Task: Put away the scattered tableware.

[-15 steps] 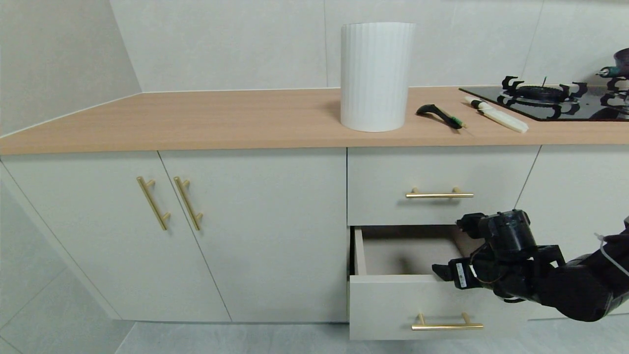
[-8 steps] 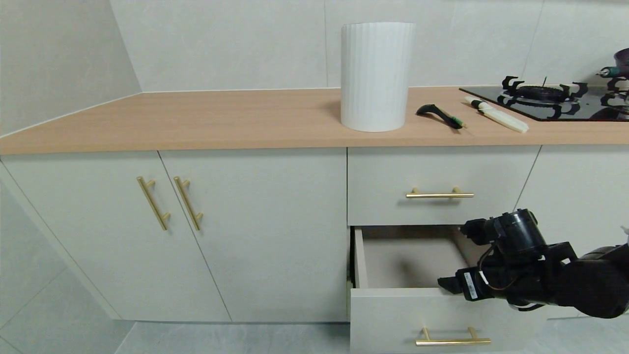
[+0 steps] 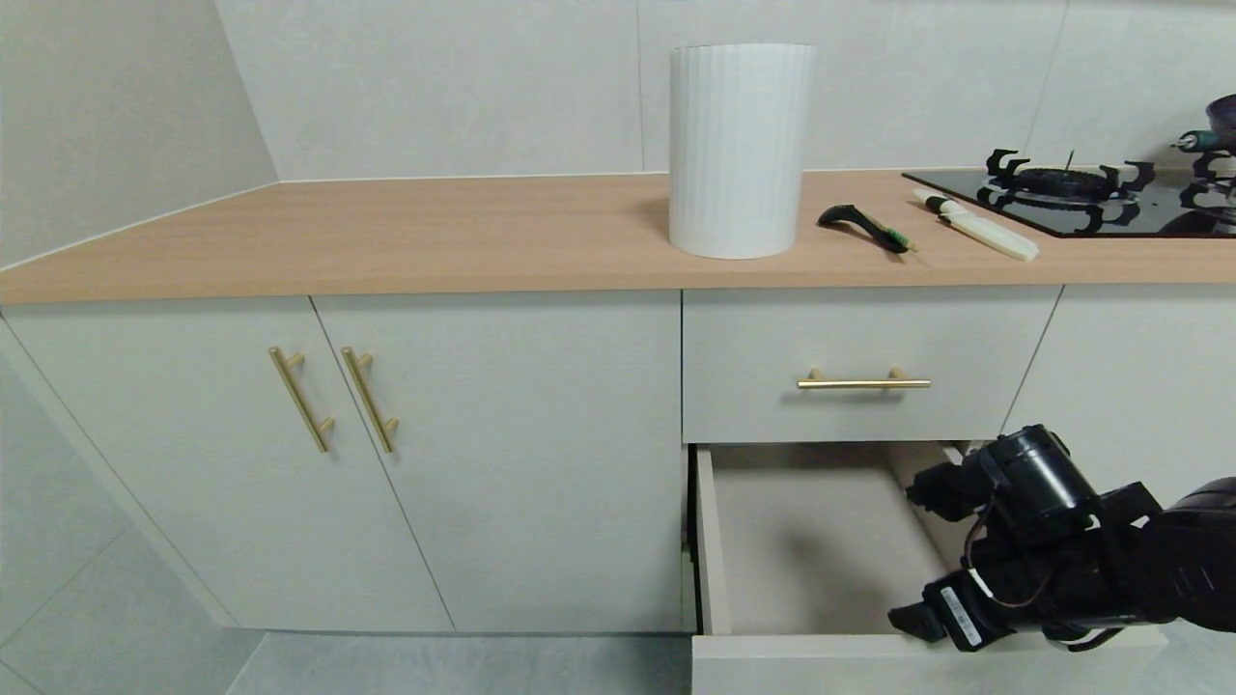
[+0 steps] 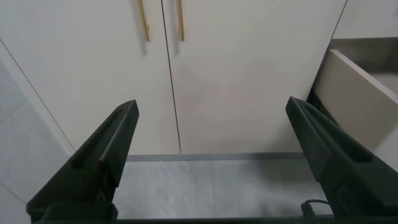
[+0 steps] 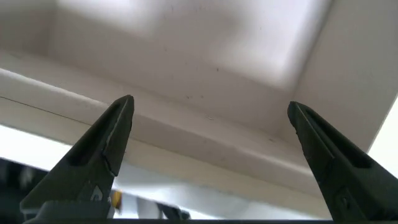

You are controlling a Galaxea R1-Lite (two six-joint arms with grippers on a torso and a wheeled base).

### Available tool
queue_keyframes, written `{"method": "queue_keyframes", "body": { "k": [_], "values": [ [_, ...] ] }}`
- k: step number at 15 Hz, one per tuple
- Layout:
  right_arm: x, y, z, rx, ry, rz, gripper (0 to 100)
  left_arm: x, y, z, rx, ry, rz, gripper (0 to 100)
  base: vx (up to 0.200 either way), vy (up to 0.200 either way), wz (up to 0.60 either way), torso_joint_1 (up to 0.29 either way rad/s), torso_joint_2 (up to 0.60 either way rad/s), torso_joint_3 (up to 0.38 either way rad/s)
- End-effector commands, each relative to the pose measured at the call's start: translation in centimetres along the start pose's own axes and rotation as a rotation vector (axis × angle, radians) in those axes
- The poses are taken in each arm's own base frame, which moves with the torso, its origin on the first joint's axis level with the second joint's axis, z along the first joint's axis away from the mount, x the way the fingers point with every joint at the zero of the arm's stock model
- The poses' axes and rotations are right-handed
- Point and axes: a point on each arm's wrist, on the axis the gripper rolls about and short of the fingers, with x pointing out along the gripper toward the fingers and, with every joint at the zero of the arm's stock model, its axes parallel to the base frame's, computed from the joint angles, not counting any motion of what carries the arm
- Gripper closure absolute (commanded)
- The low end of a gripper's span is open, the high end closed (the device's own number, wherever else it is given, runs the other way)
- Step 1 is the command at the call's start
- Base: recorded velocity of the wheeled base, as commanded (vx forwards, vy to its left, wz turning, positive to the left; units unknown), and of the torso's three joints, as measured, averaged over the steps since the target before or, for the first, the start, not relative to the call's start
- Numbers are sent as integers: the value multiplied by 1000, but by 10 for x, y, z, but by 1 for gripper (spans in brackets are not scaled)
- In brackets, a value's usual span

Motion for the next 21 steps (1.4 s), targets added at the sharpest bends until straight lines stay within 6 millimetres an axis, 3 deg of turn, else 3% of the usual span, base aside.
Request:
{"method": "queue_keyframes", "body": {
  "k": [1,7,15,21],
  "values": [
    [-11,2,-4,-39,23,27,0,0,0,0,0,1,0,0,0,0,0,0,0,0],
    [-37,13,-23,-183,151,99,0,0,0,0,0,1,0,0,0,0,0,0,0,0],
    [-48,5,17,65,-54,76,0,0,0,0,0,1,0,0,0,0,0,0,0,0],
    [-46,1,21,84,-93,62,0,0,0,0,0,1,0,0,0,0,0,4,-12,-5]
  ]
}}
